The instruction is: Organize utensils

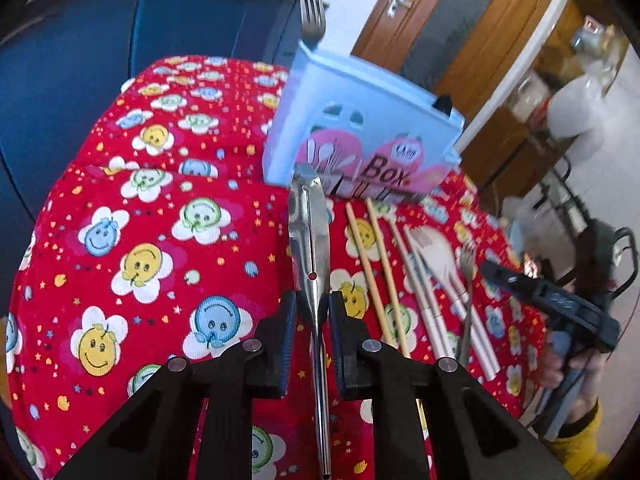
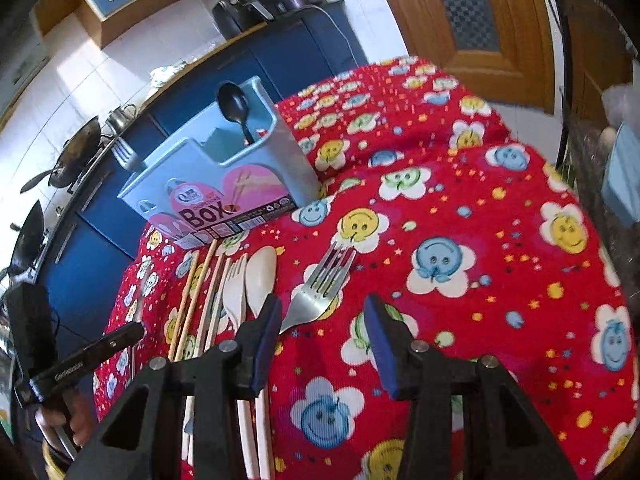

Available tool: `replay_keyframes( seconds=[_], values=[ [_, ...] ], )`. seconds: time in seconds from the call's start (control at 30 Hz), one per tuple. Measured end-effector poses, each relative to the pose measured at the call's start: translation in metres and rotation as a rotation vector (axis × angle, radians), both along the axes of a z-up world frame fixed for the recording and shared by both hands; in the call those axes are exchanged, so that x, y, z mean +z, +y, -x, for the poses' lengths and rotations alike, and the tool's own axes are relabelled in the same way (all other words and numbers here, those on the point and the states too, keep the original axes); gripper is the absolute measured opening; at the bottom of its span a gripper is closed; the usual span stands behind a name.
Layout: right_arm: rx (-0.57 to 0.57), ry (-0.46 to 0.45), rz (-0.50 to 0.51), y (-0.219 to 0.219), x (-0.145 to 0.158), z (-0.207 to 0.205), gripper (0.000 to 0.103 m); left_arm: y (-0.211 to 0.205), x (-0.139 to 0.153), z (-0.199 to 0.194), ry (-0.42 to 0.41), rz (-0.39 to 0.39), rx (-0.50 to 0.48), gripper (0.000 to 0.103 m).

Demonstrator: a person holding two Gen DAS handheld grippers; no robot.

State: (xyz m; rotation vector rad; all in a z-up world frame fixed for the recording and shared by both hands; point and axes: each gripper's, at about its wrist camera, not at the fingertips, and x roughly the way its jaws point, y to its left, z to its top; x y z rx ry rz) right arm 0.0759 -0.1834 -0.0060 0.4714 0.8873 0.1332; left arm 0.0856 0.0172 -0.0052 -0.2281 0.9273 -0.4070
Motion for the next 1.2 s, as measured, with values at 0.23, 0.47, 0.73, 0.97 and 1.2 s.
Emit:
replay_keyframes(
  seconds=[0.23,0.47,0.73,0.97,1.2],
  values=[
    [0.002,-0.011,0.002,0.003,-0.003,-0.021,0.047,0.005,0.016,0.010,-0.132,0.038,-0.002,0.016],
    [-0.030,-0.026,-0.061,-0.007,-0.012,-0.033,0.015,0.004,0.026,0.014,-0.202,0.051,-0.014,0.016],
    [-0.030,-0.118,-0.165,-0.015,-0.004,-0.018,0.003,0.005,0.035,0.022,-0.258,0.068,0.003,0.016],
    [-0.033,-0.319,-0.035,0.006,0.046,0.019,0.003,0.009,0.051,0.031,-0.330,0.105,0.021,0.016],
    [-0.080,-0.478,0.086,0.018,0.088,0.040,0.003,0.011,0.072,0.033,-0.397,0.132,0.039,0.016]
  ],
)
